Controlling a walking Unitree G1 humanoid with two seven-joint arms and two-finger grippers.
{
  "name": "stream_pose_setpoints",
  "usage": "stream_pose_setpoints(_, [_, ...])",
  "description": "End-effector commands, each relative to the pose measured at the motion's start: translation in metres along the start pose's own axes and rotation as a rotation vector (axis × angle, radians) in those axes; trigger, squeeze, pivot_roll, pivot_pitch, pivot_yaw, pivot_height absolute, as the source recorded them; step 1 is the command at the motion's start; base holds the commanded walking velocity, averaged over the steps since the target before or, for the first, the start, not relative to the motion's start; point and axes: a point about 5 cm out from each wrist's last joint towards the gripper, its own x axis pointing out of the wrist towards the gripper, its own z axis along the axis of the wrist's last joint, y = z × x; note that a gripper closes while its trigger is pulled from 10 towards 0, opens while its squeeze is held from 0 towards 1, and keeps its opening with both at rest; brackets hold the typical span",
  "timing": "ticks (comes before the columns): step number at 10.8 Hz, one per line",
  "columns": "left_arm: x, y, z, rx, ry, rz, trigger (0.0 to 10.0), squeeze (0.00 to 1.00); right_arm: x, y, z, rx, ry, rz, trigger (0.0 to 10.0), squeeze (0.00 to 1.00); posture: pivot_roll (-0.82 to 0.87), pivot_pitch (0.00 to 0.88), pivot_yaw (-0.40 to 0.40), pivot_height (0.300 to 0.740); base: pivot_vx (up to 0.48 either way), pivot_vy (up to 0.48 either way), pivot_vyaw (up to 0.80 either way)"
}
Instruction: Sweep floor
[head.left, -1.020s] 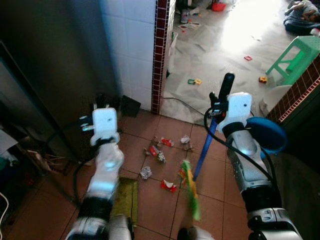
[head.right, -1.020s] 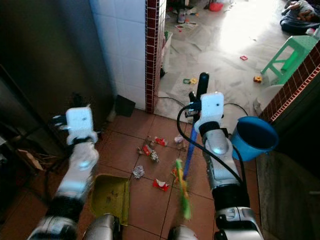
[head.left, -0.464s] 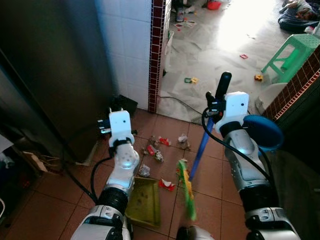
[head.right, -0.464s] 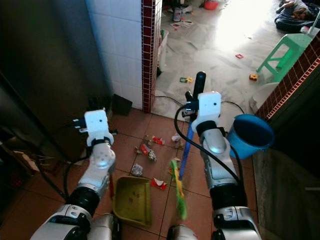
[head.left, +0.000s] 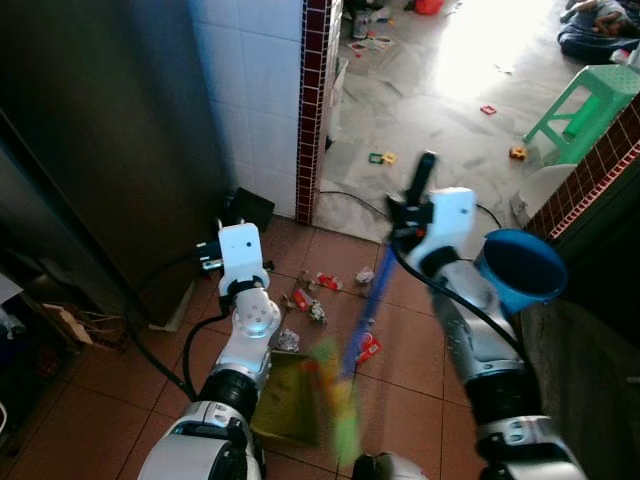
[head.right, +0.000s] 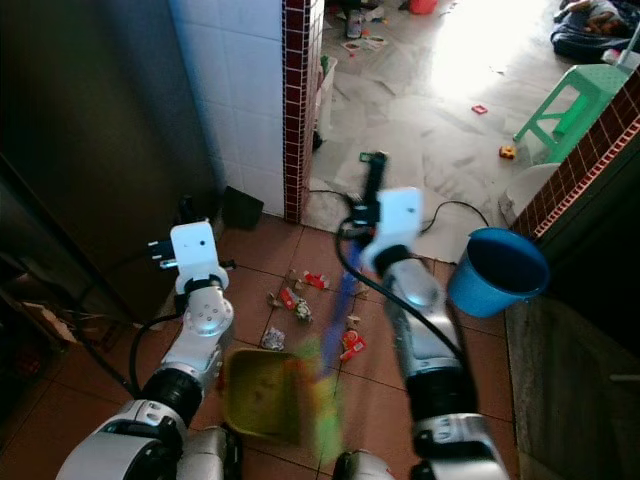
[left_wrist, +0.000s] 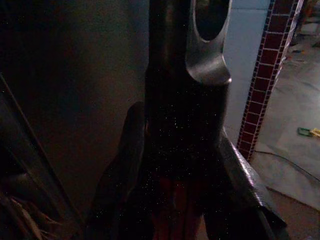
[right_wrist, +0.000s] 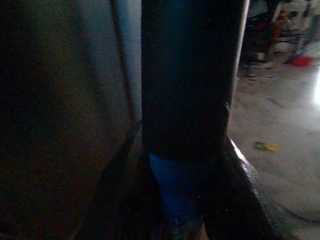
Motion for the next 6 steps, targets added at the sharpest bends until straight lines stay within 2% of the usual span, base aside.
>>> stream_pose_setpoints(1, [0.002,-0.005,0.007,-0.003,-0.032,-0.011,10.0,0.0,0.005,0.009,0.021,0.022,-0.079,0.059,10.0,0.0,-0.02,0.048,-0.049,0.74,0.0,0.0,0.0])
stream_pose_setpoints(4, [0.002,-0.007,0.006,0.001,-0.032,-0.028,10.0,0.0,0.007,0.015,0.039,0.153,-0.094,0.137,10.0,0.0,-0.02,0.051,-0.044,0.74,0.0,0.0,0.0])
stream_pose_setpoints(5, [0.003,-0.007,0.006,0.002,-0.028,-0.025,10.0,0.0,0.011,0.02,0.054,0.199,-0.111,0.203,10.0,0.0,-0.02,0.052,-0.041,0.74,0.0,0.0,0.0])
stream_pose_setpoints(6, [0.003,-0.007,0.005,0.008,-0.029,-0.027,10.0,0.0,0.016,0.026,0.073,0.199,-0.147,0.274,10.0,0.0,-0.02,0.052,-0.041,0.74,0.0,0.0,0.0])
